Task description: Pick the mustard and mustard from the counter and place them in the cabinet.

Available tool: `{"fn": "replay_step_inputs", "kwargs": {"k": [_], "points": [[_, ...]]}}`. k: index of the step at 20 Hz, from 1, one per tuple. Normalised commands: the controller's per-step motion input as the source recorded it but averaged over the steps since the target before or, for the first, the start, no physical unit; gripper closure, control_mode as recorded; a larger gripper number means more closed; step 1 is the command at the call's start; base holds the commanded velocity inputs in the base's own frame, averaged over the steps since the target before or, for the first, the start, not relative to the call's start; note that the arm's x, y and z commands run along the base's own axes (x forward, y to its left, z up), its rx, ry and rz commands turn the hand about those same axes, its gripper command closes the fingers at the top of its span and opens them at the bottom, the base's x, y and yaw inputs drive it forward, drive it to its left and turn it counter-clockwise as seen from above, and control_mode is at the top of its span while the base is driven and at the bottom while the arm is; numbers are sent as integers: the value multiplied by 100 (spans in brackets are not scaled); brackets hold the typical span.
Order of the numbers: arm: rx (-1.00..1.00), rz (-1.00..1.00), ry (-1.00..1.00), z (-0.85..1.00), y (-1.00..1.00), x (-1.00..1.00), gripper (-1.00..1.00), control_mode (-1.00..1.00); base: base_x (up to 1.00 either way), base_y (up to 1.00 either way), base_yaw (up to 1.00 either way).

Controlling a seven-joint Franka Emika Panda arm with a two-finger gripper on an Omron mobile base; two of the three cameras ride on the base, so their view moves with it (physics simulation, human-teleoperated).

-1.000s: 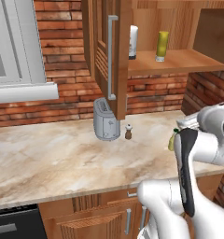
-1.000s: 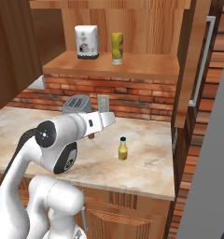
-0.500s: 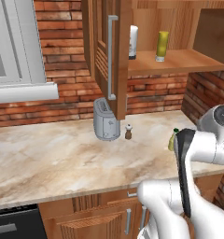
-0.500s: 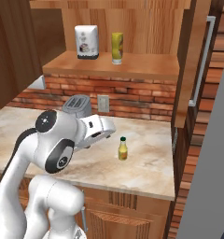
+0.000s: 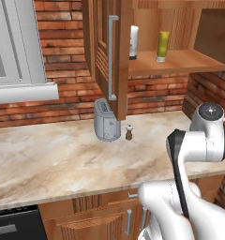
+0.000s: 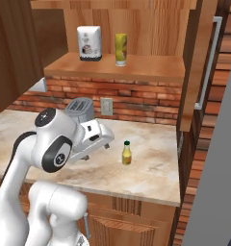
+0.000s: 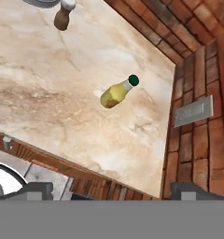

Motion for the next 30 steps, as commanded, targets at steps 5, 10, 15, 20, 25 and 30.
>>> {"fn": "replay_step_inputs", "kwargs": {"k": [5,10,15,20,25,30], "points": [[7,-2,-5,-38,3,5,-100,-100,0,0,0],[6,-7,-10,-39,0,21,-100,-100,0,0,0],[5,-11,-7,-20,0,38,-100,-100,0,0,0],[2,-16,-7,-18,0,42,-100,-100,0,0,0],[1,-18,0,-28,-5,42,-100,-100,0,0,0],[0,-16,-1,-29,-11,41,-100,-100,0,0,0]]}}
